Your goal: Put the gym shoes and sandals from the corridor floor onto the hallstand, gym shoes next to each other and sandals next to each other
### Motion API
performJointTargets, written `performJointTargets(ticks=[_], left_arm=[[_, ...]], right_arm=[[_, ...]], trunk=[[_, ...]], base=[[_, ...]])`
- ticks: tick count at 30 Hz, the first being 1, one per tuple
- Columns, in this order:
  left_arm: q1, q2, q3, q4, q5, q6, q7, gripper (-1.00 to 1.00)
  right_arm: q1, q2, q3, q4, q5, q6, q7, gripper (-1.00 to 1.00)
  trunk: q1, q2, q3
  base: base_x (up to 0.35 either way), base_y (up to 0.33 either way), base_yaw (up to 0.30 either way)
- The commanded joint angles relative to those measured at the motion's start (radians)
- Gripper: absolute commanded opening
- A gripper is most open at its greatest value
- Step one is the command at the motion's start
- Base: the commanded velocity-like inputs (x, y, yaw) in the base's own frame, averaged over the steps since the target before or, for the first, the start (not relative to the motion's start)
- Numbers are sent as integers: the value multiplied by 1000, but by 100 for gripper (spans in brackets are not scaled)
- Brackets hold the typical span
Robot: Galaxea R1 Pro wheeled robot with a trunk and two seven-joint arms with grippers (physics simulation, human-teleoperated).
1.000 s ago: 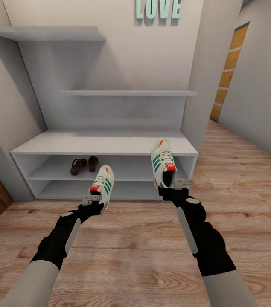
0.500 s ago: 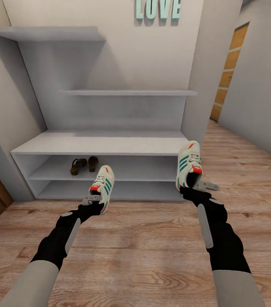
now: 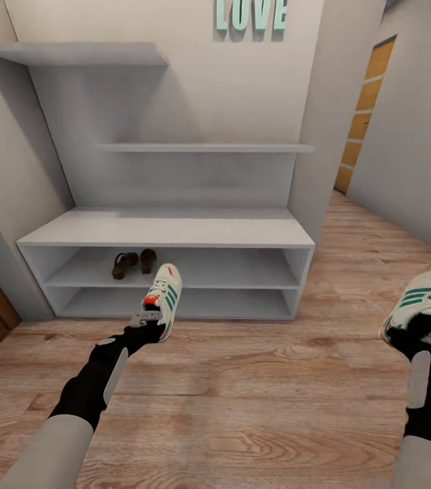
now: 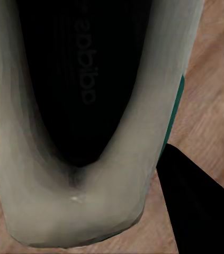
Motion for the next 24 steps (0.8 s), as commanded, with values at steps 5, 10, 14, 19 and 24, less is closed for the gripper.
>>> performJointTargets(ticks=[5, 10, 14, 19, 24], left_arm=[[-1, -13, 2, 26, 3, 7, -4, -100], [-1, -26, 1, 34, 2, 6, -2, -100], [-1, -28, 1, 38, 1, 7, -2, -100], [-3, -47, 1, 139, -3, 10, 68, -100], [-6, -109, 1, 210, 0, 10, 312, -100]], right_arm=[[-1, -279, -264, 34, -31, 4, 56, -100], [-1, -465, -314, 197, -26, 3, 98, -100], [-1, -626, -383, 375, -23, 3, 105, -100], [-1, -708, -413, 466, -20, 4, 106, -100], [-1, -716, -415, 473, -19, 4, 105, -100]], trunk=[[0, 0, -1], [0, 0, -1], [0, 0, -1], [0, 0, -1], [0, 0, -1]], base=[[0, 0, 0], [0, 0, 0], [0, 0, 0], [0, 0, 0], [0, 0, 0]])
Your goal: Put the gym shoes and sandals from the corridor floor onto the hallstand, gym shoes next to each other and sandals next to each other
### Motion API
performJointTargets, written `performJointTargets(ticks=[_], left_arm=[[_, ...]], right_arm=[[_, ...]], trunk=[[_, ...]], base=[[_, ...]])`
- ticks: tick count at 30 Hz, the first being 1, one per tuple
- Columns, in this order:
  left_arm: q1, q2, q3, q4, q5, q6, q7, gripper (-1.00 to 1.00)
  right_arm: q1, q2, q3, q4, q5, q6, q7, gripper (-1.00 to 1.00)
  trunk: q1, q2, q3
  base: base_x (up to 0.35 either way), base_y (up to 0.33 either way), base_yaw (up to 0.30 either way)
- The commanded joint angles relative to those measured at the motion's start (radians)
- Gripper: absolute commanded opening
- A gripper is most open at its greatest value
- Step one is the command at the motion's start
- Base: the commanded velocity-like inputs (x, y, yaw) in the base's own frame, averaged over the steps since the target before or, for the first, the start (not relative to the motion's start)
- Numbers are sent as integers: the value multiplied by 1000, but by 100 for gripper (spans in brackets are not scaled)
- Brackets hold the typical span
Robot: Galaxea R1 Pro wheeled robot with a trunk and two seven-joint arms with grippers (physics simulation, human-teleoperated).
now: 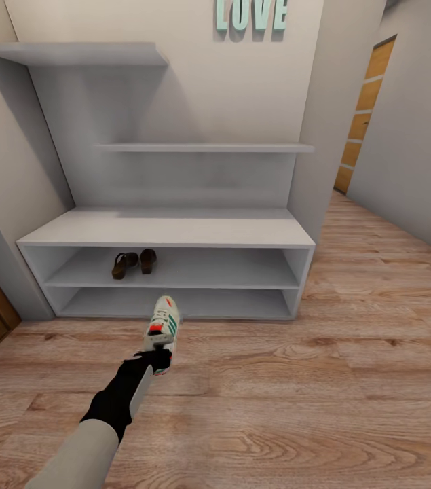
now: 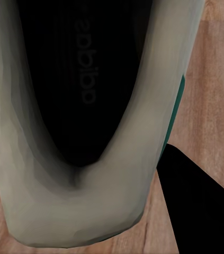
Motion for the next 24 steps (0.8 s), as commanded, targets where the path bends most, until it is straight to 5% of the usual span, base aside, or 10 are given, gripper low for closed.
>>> performJointTargets(ticks=[1, 6, 12, 20, 24], left_arm=[[-1, -7, 2, 2, 6, 5, 37, -100], [-1, -23, 1, 76, 5, 5, 200, -100], [0, -23, 0, 97, 5, 5, 219, -100], [3, -22, -1, 105, 3, -14, 169, -100], [3, -21, -2, 131, 1, -112, 61, -100]], right_arm=[[-1, 0, 0, -1, -10, 4, -8, -100], [-1, -1, 0, 0, -9, 3, -9, -100], [-1, 0, 1, 0, -8, 4, -9, -100], [-1, 0, 1, 0, 0, 5, -9, -100], [-1, 0, 1, 0, 9, 5, -9, -100]], trunk=[[0, 0, -1], [0, 0, -1], [0, 0, -1], [0, 0, -1], [0, 0, -1]], base=[[0, 0, 0], [0, 0, 0], [0, 0, 0], [0, 0, 0], [0, 0, 0]])
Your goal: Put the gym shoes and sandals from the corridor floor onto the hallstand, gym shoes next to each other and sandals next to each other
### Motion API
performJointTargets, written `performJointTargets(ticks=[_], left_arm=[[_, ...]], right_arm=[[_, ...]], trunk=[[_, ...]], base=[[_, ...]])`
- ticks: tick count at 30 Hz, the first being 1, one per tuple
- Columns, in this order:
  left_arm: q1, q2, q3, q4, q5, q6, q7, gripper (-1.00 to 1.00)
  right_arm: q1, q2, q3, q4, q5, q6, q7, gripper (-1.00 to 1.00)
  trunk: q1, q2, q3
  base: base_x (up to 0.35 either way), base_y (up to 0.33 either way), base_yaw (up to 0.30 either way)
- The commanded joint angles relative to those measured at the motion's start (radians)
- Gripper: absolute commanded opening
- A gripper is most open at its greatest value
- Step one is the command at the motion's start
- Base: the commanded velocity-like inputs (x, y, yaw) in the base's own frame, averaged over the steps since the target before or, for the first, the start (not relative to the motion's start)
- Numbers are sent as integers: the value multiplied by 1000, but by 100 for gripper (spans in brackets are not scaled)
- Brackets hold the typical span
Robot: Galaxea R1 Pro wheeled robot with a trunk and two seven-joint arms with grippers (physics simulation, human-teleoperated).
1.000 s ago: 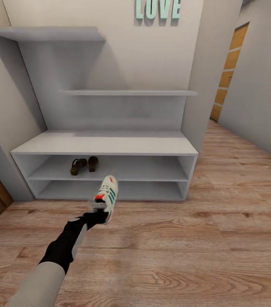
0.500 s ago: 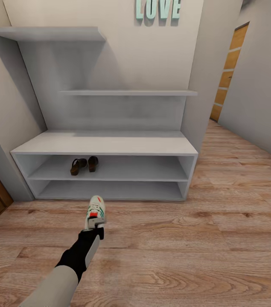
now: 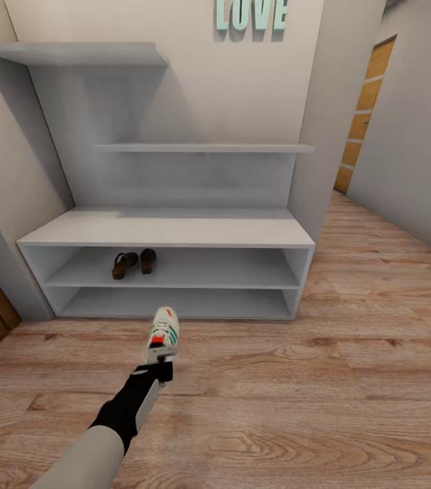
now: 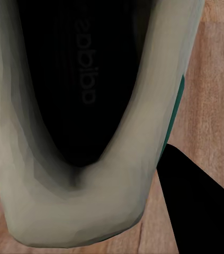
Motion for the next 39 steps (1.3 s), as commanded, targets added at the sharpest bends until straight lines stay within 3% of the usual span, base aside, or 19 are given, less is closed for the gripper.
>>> performJointTargets(ticks=[1, 4, 7, 17, 25, 34, 39], left_arm=[[0, 0, 3, 5, 1, -15, -17, -100], [0, 4, 2, 33, -2, -94, -98, -100], [0, 7, 3, 39, -2, -114, -116, -100], [0, 9, 2, 42, -4, -119, -117, -100], [0, 9, 5, 40, -4, -119, -117, -100], [-3, 9, 5, 19, -3, -117, -117, -100], [-41, -7, 3, 16, 1, -109, -112, -100]], right_arm=[[-1, 0, 0, -1, -7, 4, -7, -100], [-1, 0, -1, -1, -6, 4, -7, -100], [-1, 0, 0, -1, -6, 4, -7, -100], [-1, 0, -1, -1, -6, 4, -7, -100], [-1, 0, -1, -1, -6, 4, -7, -100], [-1, 0, -1, -1, -6, 4, -7, -100], [-1, 0, -1, -1, -6, 4, -7, -100]], trunk=[[0, 0, -1], [0, 0, -1], [0, 0, -1], [0, 0, -1], [0, 0, -1], [0, 0, -1], [0, 0, -1]], base=[[0, 0, 0], [0, 0, 0], [0, 0, 0], [16, -25, 37], [89, -250, 215], [87, -234, 27], [5, -12, 0]])
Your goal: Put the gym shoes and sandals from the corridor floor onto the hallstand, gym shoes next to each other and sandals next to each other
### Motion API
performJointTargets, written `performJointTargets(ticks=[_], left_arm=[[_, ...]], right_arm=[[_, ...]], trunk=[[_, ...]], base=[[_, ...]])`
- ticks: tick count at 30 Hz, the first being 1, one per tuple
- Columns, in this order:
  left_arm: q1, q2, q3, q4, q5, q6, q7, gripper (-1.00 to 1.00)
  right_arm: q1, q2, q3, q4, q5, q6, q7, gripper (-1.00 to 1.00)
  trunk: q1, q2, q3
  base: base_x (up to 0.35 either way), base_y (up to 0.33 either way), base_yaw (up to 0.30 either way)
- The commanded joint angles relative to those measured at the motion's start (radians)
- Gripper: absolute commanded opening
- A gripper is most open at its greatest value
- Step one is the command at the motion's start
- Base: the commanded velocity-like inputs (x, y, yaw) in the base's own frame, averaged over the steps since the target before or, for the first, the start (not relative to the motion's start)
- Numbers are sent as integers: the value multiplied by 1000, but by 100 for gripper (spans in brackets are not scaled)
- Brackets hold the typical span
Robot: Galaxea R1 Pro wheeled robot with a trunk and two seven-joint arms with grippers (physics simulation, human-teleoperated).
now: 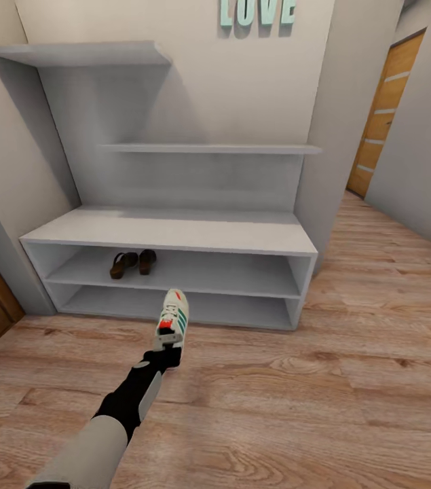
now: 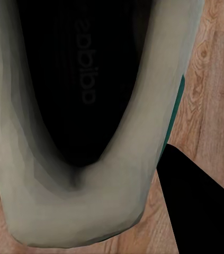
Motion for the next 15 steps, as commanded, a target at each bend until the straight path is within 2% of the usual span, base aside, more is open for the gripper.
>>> performJointTargets(ticks=[1, 8, 15], left_arm=[[-6, -2, 4, -1, 3, 7, 2, -100], [-30, -13, 3, -3, 2, 101, 7, -100], [-37, -15, 3, -2, 2, 132, 7, -100]], right_arm=[[-1, 0, 0, -1, -8, 4, -7, -100], [-1, 0, 0, -1, -8, 4, -7, -100], [-1, 0, 0, -1, -8, 3, -7, -100]], trunk=[[0, 0, -1], [0, 0, -1], [0, 0, -1]], base=[[1, -3, 0], [0, 0, 0], [0, 0, 0]])
